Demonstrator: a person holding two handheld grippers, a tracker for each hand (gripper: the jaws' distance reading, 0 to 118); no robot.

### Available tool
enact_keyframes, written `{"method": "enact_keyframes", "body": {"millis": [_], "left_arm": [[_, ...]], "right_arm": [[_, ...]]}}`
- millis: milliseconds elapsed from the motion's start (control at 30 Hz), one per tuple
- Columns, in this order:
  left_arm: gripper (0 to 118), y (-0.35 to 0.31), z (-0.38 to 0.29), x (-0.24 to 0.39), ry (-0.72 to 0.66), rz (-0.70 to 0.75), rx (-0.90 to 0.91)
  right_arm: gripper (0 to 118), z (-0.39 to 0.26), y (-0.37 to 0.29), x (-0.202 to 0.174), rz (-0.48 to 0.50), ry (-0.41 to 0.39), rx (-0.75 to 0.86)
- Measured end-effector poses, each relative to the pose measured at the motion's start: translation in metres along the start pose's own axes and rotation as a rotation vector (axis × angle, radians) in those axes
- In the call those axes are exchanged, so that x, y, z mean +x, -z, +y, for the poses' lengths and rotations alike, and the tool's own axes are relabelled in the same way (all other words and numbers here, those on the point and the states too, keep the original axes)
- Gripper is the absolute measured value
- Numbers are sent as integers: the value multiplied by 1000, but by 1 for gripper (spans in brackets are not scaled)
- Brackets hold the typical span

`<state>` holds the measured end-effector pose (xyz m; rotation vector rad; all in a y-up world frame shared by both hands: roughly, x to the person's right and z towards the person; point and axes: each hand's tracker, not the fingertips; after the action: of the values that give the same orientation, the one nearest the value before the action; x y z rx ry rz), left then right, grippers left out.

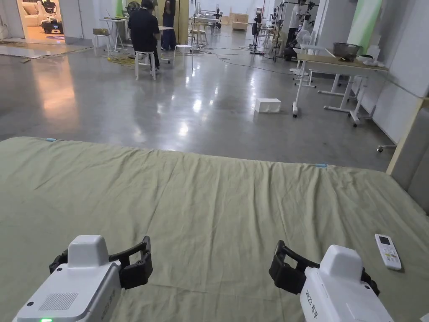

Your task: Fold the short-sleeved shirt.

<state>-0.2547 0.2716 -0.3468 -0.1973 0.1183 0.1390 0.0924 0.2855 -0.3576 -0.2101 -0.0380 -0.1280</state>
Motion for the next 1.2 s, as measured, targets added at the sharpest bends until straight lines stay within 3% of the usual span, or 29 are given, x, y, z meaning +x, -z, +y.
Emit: {"method": "enact_keyframes", "body": {"millis": [167,300,533,800,1033,1200], "left_arm": [[108,2,-4,-4,-1,14,28],[108,6,-5,-2,53,43,-15],[108,4,-7,-4,18,13,-29],[108,4,-6,-7,17,-6,-40],[108,4,-3,-7,41,-3,-39],[108,5,-2,-7,59,2,-41]], "right_arm": [[118,8,1,-2,-37,28,-47],[118,11,3,-9,-68,-17,-76],[118,6,5,-21,-37,-67,-88],[118,8,5,-20,-14,35,-155],[118,11,7,-20,-62,23,-160],[118,12,8,-13,-39,53,-173]]}}
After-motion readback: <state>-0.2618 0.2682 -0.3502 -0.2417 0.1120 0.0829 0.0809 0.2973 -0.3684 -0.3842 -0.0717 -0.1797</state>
